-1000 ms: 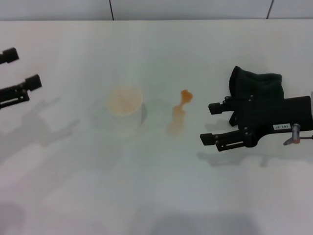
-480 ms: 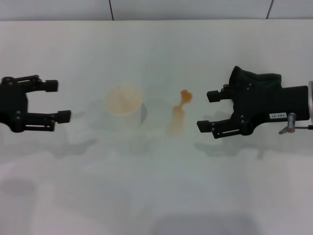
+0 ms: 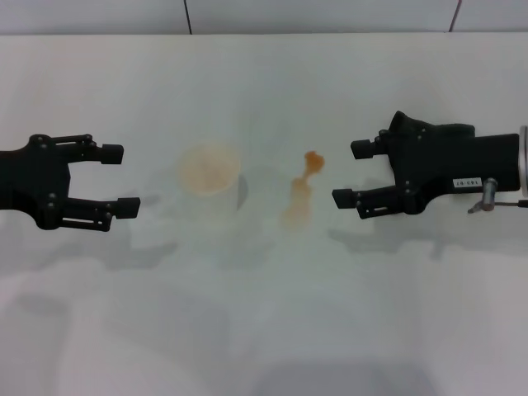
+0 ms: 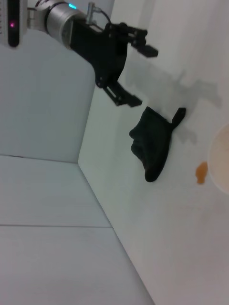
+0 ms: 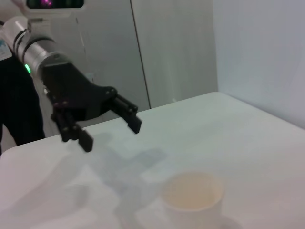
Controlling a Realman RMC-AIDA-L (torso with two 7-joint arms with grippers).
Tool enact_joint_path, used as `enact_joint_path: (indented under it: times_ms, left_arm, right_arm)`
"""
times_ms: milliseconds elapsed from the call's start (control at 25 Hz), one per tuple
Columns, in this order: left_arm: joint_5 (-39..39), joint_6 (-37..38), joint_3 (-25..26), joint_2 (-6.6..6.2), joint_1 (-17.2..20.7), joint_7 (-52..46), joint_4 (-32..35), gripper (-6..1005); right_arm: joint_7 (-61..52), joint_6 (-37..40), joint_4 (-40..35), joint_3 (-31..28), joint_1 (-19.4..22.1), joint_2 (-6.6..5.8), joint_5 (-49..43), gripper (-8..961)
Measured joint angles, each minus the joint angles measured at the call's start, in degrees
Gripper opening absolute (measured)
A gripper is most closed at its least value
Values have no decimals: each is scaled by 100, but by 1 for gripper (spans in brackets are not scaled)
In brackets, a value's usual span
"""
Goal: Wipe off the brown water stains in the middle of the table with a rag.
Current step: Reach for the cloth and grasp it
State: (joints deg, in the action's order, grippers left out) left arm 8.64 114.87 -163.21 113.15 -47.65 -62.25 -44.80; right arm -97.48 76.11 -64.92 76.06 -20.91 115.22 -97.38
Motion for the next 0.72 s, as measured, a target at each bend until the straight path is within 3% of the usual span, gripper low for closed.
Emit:
enact_joint_path:
  times_ms: [480,520,720]
  left_arm:
    - [10,0,0,98,70,19,4,888]
    - [10,-1,0,101,78,32,2,889]
    - [-2,-2,0,126,75,103,19,889]
  right_arm:
    - [-549,-629,212,-68,-580,-60,-470,853]
    - [-935,-643,210,-172,-790,-45,-1023,853]
    - [-1612,-649,105,-277,-1105,-36,-2008,853]
